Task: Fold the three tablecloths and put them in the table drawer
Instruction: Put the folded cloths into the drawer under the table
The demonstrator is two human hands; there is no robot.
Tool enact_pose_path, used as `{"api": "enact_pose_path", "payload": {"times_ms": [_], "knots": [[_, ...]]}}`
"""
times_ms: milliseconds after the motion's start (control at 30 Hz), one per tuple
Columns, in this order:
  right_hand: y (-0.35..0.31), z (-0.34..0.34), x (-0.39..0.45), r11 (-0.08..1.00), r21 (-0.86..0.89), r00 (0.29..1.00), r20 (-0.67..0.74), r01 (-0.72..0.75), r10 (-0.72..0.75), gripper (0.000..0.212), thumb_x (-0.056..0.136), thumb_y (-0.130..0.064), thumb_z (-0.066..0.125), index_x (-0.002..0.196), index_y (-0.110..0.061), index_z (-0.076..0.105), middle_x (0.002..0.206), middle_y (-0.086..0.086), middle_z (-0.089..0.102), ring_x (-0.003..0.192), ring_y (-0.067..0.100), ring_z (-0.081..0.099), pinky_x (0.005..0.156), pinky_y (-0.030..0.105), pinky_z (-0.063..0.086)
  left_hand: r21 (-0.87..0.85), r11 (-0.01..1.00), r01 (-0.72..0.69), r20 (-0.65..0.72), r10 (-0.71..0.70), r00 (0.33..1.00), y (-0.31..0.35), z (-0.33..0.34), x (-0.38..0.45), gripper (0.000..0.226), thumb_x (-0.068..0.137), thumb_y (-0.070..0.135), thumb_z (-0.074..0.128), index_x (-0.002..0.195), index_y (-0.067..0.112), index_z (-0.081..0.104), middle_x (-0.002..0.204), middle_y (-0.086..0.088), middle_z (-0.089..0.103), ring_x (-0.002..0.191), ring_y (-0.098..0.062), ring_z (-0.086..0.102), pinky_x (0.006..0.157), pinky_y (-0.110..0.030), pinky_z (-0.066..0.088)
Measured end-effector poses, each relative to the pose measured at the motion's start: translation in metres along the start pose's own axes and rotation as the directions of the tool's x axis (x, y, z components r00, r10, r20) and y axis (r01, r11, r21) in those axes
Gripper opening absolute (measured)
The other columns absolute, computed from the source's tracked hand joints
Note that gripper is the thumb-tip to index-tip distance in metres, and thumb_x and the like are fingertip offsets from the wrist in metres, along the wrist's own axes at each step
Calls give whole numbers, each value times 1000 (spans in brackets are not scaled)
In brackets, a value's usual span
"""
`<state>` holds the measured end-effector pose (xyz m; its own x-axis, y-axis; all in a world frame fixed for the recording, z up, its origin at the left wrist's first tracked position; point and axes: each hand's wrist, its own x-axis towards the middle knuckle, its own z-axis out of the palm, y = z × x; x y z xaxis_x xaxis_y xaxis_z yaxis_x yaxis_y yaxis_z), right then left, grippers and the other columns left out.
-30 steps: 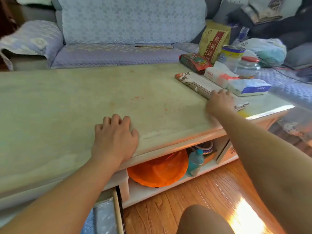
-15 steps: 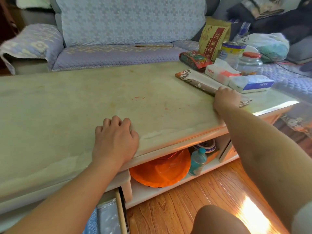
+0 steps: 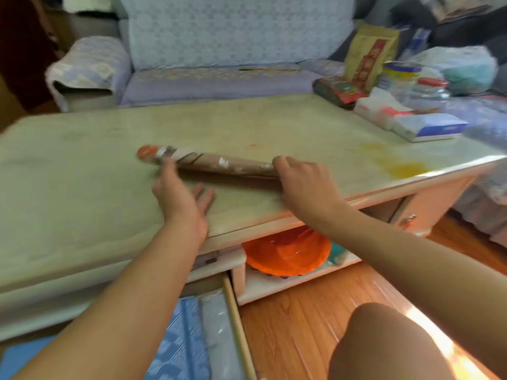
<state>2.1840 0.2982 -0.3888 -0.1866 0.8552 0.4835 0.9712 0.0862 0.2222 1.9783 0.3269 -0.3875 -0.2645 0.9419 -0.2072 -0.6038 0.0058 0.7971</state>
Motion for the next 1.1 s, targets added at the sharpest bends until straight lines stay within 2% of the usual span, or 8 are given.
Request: {"api": "enact_pose_path", "payload": {"times_ms": [67,200,433,667,800,867,1000,1100], "knots": [[-35,-5,-22,987,62,983,-114,150,-143,25,80,-6,53,103,-12,60,84,7,62,72,34,63,54,39,41,-244,954,174,26,-173,985,31,-40,-7,40,95,50,59,128,27,56,127,-9,57,109,-32,63,94,-56,55],[-96,-10,-56,921,162,909,-288,355,-300,27,93,2,47,111,-7,66,99,8,67,87,33,64,63,43,48,-33,998,54,-167,-59,984,84,-144,-17,7,99,27,54,101,26,61,107,-2,71,102,-26,70,86,-50,58],[-203,-10,-102,749,216,776,-261,627,-574,22,84,-2,64,106,-6,64,94,14,57,76,33,51,61,46,43,280,941,189,-108,-165,980,172,-320,-53,32,89,1,57,110,20,70,92,-2,76,74,-13,73,59,-28,61],[-250,81,-129,703,363,633,307,612,-710,65,53,4,80,107,-13,50,92,7,47,59,24,50,40,39,45,732,583,353,-327,-155,932,99,-402,-43,29,87,-9,66,111,6,66,110,-17,71,84,-23,69,74,-34,54],[-253,106,-130,700,505,529,460,504,-713,51,90,-30,62,135,-24,38,127,3,38,110,23,51,86,41,54,951,-290,107,-37,238,971,53,-401,-37,79,88,17,71,156,25,32,148,-13,41,137,-34,41,112,-46,39],[-251,107,-127,681,556,519,447,477,-729,65,93,-56,49,148,-29,29,145,1,30,130,22,39,106,40,46,823,-553,-130,215,91,972,45,-394,-44,77,94,34,62,160,33,21,166,-10,15,153,-37,10,124,-49,18],[-256,109,-133,722,571,485,539,390,-688,88,89,-78,4,161,-28,2,168,9,-8,155,32,-5,125,50,12,784,-559,-271,63,-363,930,29,-412,-31,68,100,69,14,156,47,-18,162,6,-35,147,-21,-38,123,-41,-17],[-260,130,-143,737,519,463,574,433,-676,86,88,-78,-1,150,-28,-33,160,9,-34,150,30,-26,125,52,4,770,-580,-265,-9,-425,905,29,-414,-13,68,100,69,12,154,46,-22,160,8,-37,146,-18,-39,122,-40,-18]]}}
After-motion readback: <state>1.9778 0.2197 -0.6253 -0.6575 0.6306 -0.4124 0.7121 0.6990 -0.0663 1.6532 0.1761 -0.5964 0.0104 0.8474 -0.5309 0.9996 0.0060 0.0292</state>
